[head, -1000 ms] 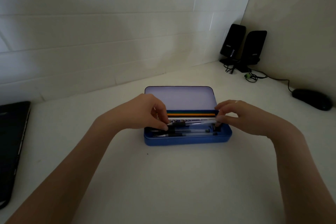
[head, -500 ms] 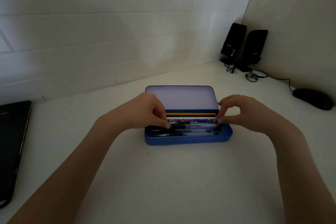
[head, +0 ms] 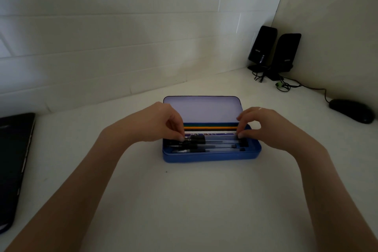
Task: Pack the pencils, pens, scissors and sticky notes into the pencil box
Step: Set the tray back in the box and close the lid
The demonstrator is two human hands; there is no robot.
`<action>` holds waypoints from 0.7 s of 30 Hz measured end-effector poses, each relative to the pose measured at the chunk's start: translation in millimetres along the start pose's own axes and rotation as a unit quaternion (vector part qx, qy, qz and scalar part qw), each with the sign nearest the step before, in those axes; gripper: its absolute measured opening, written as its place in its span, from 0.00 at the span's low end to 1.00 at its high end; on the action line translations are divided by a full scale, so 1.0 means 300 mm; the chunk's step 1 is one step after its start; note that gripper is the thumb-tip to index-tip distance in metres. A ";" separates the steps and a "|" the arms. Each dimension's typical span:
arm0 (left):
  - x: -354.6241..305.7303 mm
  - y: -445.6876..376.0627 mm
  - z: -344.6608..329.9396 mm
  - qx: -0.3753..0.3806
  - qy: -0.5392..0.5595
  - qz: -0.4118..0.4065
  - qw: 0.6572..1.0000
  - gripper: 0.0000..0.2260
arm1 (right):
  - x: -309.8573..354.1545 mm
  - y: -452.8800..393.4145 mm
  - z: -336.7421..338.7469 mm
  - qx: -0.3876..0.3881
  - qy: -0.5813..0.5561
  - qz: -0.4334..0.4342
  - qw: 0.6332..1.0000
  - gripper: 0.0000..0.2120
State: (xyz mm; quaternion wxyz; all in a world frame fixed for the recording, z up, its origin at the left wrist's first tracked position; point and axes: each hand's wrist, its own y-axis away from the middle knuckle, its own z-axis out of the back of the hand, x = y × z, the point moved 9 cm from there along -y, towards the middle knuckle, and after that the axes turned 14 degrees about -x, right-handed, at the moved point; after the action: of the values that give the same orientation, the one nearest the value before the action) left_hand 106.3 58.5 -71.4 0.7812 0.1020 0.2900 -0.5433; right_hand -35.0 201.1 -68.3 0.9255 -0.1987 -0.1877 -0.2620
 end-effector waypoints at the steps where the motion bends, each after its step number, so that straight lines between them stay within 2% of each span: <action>1: 0.003 0.000 0.007 -0.002 0.004 0.002 1.000 0.02 | 0.011 -0.001 0.001 -0.004 -0.003 0.010 1.000 0.01; 11: 0.009 0.010 0.025 0.004 -0.002 0.004 1.000 0.02 | 0.066 0.002 -0.046 0.025 -0.003 0.047 0.999 0.01; 17: 0.013 0.006 0.020 0.008 -0.009 0.003 1.000 0.03 | 0.060 0.006 -0.013 0.010 -0.030 0.033 0.999 0.06; 21: 0.019 0.007 0.020 0.011 0.003 0.007 1.000 0.02 | 0.009 0.019 0.007 0.038 0.097 -0.007 0.995 0.05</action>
State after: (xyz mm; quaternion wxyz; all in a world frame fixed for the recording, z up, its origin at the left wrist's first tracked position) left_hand 111.7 52.1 -70.2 0.7832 0.1137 0.2855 -0.5405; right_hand -30.2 205.3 -66.9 0.9444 -0.1359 -0.1081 -0.2793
